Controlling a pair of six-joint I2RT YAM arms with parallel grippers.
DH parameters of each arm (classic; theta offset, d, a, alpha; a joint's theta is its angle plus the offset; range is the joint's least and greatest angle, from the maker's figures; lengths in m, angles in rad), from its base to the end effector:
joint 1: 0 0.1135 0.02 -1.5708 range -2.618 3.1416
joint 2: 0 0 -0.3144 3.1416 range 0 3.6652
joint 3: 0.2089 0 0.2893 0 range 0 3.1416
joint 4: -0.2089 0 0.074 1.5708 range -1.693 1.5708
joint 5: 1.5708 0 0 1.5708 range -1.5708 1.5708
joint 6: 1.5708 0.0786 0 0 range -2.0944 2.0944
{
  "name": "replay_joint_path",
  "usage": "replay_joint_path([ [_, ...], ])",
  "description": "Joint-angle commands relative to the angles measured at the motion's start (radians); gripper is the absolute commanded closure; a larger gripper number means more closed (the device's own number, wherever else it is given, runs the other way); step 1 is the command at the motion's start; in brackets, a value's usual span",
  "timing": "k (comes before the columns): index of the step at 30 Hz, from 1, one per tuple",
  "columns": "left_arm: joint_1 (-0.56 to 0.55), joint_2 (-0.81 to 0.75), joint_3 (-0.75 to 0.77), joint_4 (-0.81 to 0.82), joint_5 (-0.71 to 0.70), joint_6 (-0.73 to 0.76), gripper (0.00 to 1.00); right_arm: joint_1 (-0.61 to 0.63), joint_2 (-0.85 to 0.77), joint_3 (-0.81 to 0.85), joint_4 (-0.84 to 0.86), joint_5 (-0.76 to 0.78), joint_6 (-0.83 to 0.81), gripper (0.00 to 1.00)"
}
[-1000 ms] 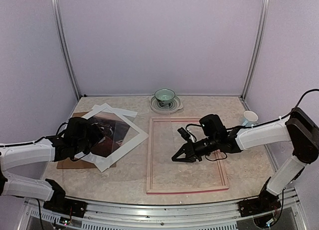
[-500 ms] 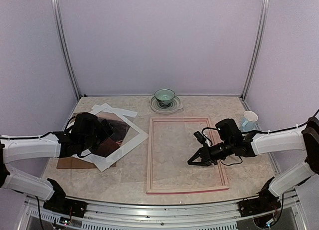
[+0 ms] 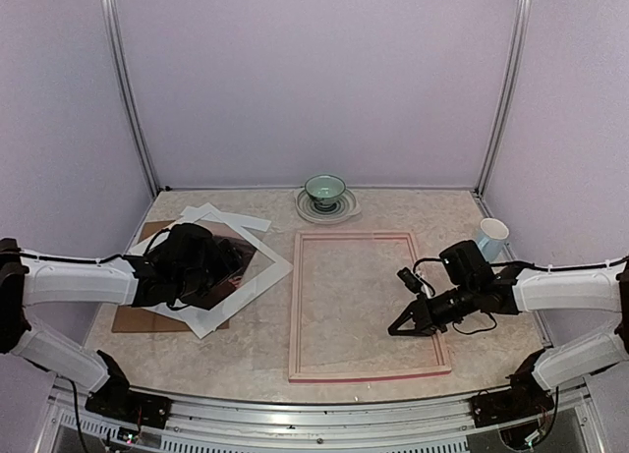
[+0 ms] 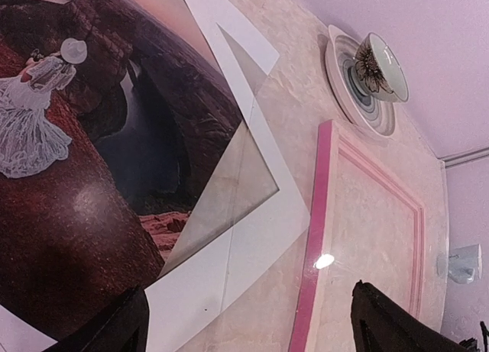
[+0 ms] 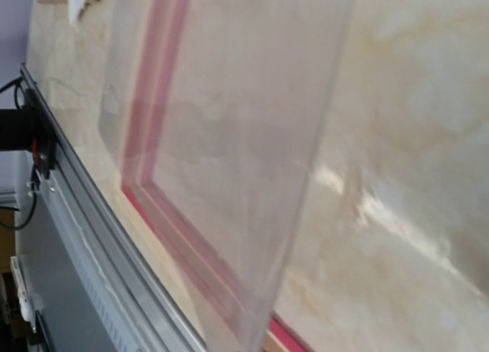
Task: Put the photo into the frame
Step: Place the glass panel at the frame body.
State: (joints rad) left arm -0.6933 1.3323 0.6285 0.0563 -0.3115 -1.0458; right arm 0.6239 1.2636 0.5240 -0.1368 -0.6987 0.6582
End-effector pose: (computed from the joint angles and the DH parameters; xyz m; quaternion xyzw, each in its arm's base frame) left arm 0.2608 -0.1853 0.1918 -0.2231 0.8587 -0.2466 0.3900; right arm 0.1817 0.1931 0.1636 -0.1013 0.8854 0.4492 0.0638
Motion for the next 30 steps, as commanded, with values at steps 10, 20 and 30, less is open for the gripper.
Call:
replay_joint_path([
  [10,-0.05,0.16,0.042,0.128,0.117,0.038,0.07,-0.031,-0.133,-0.107,-0.025,0.053,0.044,1.0],
  [20,-0.061,0.269,0.105,0.145,0.209,0.084,0.12,-0.028,-0.094,-0.116,0.026,0.097,0.051,1.0],
  [30,-0.061,0.263,0.094,0.188,0.219,0.096,0.14,-0.029,-0.015,-0.113,0.083,0.088,0.033,1.0],
])
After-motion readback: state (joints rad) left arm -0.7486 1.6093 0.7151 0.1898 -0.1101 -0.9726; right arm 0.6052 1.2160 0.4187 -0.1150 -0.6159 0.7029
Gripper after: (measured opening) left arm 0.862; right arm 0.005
